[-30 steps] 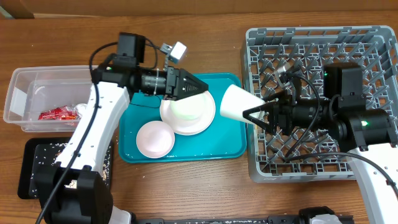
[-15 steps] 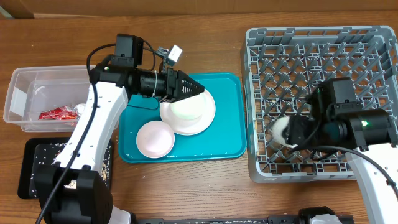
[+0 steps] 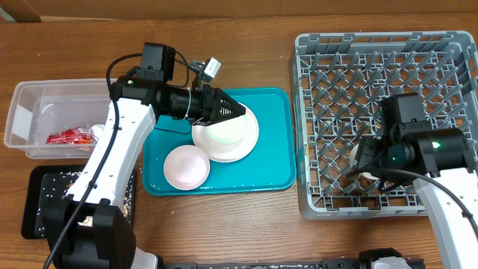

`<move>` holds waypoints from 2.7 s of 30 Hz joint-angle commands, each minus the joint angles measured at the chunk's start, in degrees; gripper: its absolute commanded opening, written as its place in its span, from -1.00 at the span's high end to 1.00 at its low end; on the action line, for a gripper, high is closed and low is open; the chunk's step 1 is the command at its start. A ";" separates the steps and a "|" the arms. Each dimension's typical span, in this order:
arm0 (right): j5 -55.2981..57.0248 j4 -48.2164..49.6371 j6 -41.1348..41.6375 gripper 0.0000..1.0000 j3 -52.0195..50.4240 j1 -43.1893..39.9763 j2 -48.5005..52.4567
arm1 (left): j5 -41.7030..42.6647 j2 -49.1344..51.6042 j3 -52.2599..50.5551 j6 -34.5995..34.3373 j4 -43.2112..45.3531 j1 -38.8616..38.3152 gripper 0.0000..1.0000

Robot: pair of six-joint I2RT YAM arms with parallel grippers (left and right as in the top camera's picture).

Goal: Sort waste into correct bins and load items into the dishwasher

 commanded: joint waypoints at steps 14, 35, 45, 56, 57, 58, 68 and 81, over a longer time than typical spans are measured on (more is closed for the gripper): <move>-2.10 -0.37 0.39 0.17 0.20 0.17 3.43 | -3.13 -0.72 0.55 1.46 0.13 -0.09 0.37; -2.27 4.00 -0.70 0.01 -5.11 0.17 3.43 | -6.25 -0.72 0.55 0.57 0.31 3.74 0.26; -2.49 5.57 -1.38 -0.61 -6.62 0.17 3.43 | -6.27 -0.76 0.83 -0.61 1.84 10.60 0.03; -6.27 7.82 -7.48 -1.00 -3.89 0.15 3.43 | -7.10 -2.21 5.49 -0.94 -3.30 32.83 -0.26; -6.34 7.43 -7.45 -1.00 -2.91 0.15 3.43 | -8.70 -2.82 5.49 -0.83 -4.85 35.34 -0.26; -6.40 7.30 -7.48 -1.00 -1.84 0.15 3.43 | -11.15 -3.39 5.49 -0.83 -6.86 37.55 -0.25; -27.23 5.75 -11.74 -0.26 2.99 0.48 3.48 | -43.52 -6.19 5.40 -8.15 -20.61 55.30 -1.00; -21.66 5.92 -8.39 0.22 1.77 12.94 3.82 | -43.98 -6.19 5.35 -8.17 -20.90 57.27 -1.00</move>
